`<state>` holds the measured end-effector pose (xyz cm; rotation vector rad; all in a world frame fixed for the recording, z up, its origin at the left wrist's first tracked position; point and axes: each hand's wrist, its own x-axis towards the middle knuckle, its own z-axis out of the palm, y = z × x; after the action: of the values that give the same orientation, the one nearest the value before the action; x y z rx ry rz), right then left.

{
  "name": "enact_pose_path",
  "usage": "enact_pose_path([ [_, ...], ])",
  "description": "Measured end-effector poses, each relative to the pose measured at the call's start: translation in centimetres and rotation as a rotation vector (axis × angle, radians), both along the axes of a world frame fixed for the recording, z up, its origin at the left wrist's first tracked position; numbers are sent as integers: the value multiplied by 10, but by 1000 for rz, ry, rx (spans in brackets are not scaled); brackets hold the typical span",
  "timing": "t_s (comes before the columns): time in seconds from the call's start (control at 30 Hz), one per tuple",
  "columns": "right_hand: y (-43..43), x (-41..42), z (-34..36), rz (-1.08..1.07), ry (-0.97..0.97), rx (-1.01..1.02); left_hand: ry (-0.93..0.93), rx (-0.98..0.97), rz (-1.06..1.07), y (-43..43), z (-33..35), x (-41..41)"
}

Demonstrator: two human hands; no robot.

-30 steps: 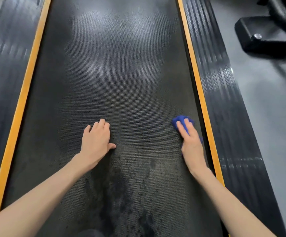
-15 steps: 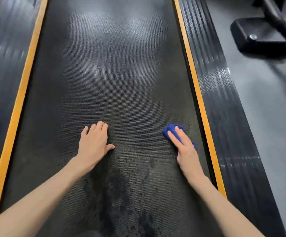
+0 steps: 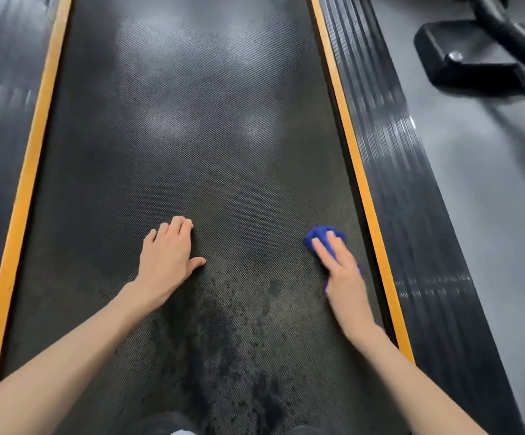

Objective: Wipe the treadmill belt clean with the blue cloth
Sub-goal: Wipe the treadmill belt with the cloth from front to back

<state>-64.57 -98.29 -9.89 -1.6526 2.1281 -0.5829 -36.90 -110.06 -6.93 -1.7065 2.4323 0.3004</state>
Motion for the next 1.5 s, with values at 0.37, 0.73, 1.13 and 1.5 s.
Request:
enact_pose_path([
  [0.37, -27, 85, -19, 629, -20, -59, 27, 14, -28, -4, 0, 0],
  [0.73, -51, 80, -17, 195, -85, -115, 199, 263, 57, -7, 3, 12],
  [1.13, -177, 72, 2, -163, -7, 11, -79, 419, 526, 29, 8, 66],
  [1.5, -153, 125, 6, 575, -11, 79, -1, 359, 524, 31, 2, 73],
])
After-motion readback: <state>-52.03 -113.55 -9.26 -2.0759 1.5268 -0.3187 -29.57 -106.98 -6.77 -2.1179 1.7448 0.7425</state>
